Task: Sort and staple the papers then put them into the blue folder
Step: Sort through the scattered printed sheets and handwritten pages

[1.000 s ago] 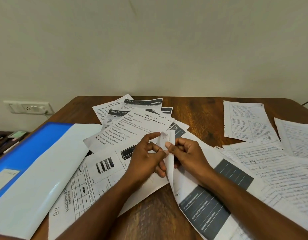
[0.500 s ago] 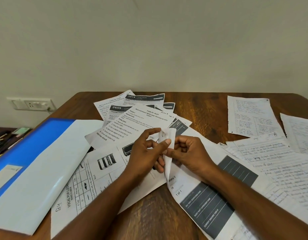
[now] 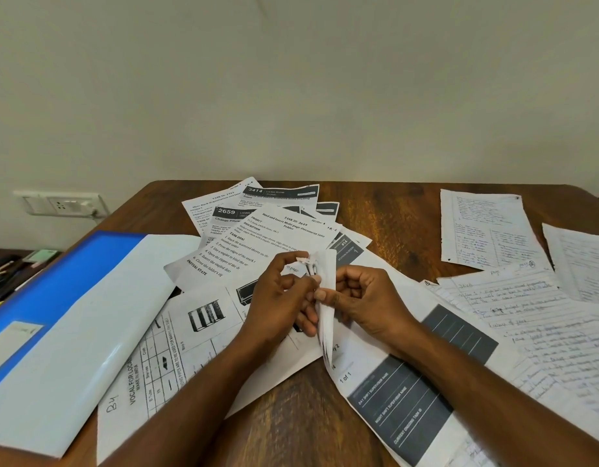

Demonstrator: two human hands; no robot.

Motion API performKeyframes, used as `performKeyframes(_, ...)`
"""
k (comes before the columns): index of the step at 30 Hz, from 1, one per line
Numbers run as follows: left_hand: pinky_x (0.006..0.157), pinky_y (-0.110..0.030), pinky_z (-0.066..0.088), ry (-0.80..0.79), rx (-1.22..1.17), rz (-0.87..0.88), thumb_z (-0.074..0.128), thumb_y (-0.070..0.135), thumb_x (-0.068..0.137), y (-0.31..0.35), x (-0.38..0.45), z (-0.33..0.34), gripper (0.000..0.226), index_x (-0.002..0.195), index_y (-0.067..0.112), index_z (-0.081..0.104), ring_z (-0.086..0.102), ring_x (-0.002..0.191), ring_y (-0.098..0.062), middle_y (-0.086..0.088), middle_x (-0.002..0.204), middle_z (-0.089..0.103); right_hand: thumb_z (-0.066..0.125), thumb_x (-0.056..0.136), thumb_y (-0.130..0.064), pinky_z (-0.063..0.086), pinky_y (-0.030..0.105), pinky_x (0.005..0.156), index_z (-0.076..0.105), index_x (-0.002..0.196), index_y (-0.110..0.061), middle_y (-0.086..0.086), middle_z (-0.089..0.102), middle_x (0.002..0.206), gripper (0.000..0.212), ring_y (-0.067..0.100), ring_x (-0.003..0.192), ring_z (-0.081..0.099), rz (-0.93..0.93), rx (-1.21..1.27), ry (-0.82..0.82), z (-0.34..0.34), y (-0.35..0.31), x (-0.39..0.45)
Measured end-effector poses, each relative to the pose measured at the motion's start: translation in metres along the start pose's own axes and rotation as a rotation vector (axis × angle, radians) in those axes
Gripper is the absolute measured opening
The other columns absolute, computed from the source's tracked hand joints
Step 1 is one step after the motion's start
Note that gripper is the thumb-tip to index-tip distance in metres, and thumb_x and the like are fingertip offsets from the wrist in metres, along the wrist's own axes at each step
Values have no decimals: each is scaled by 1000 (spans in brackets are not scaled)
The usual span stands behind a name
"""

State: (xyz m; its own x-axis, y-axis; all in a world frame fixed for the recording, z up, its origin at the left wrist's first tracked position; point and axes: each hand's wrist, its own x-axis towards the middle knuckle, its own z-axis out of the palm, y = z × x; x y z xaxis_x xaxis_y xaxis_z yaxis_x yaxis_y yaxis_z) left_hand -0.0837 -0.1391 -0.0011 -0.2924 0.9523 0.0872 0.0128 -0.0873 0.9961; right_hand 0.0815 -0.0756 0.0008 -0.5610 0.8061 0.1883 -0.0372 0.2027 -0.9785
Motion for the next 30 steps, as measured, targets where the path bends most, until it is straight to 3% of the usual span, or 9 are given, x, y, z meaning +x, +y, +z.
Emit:
performKeyframes(11, 50, -37, 57, -2, 56, 8, 46, 2, 104, -1, 0, -1, 39, 133, 28, 56, 62, 48, -29, -16, 67, 66, 82, 86, -23, 55, 31, 53, 79, 101, -11, 16, 77, 85, 19, 18, 60, 64, 3, -8, 20, -3, 5, 2)
performKeyframes(15, 46, -38, 59, 58, 234, 157, 46, -1, 101, -1, -4, -3, 45, 135, 27, 52, 68, 48, -29, -6, 98, 72, 81, 89, -17, 55, 30, 52, 78, 101, -8, 17, 77, 87, 15, 18, 59, 64, 28, -23, 35, -2, 6, 3)
performKeyframes(18, 45, -40, 59, 139, 306, 258, 55, 4, 100, -2, -5, -6, 32, 124, 25, 57, 69, 50, -25, -5, 97, 73, 80, 88, -19, 57, 33, 55, 78, 101, -10, 16, 78, 90, 16, 28, 66, 67, 30, -35, 36, -2, 6, 2)
performKeyframes(20, 52, -45, 62, 214, 357, 298, 64, 15, 97, -5, -1, -9, 19, 109, 29, 61, 73, 63, -23, 0, 99, 71, 80, 89, -19, 57, 32, 54, 77, 102, -10, 13, 79, 90, 17, 31, 66, 69, 33, -40, 37, -2, 6, 1)
performKeyframes(23, 68, -48, 62, 284, 439, 235, 74, 34, 84, -11, 5, -12, 11, 91, 34, 67, 71, 85, -20, 15, 98, 65, 80, 89, -14, 55, 29, 51, 77, 104, -8, 12, 79, 87, 17, 18, 60, 67, 32, -32, 26, -2, 4, 1)
performKeyframes(26, 61, -41, 58, 282, 397, 159, 83, 39, 85, -13, 5, -10, 13, 87, 32, 72, 72, 80, -22, 19, 97, 66, 81, 87, -14, 54, 29, 50, 77, 104, -8, 12, 78, 83, 18, 15, 57, 65, 32, -45, 24, -1, 4, 1)
performKeyframes(28, 50, -33, 52, 276, 350, 122, 83, 39, 87, -11, 5, -8, 18, 85, 24, 74, 72, 69, -24, 9, 100, 70, 83, 86, -14, 54, 30, 49, 77, 102, -8, 13, 78, 83, 18, 18, 57, 66, 31, -53, 29, -1, 5, 1)
performKeyframes(30, 47, -36, 55, 261, 278, 76, 82, 44, 87, -9, 5, -8, 26, 80, 20, 73, 73, 65, -26, -3, 100, 72, 84, 85, -15, 57, 32, 53, 77, 100, -10, 10, 78, 84, 17, 20, 62, 70, 21, -81, 35, 1, 6, 0)
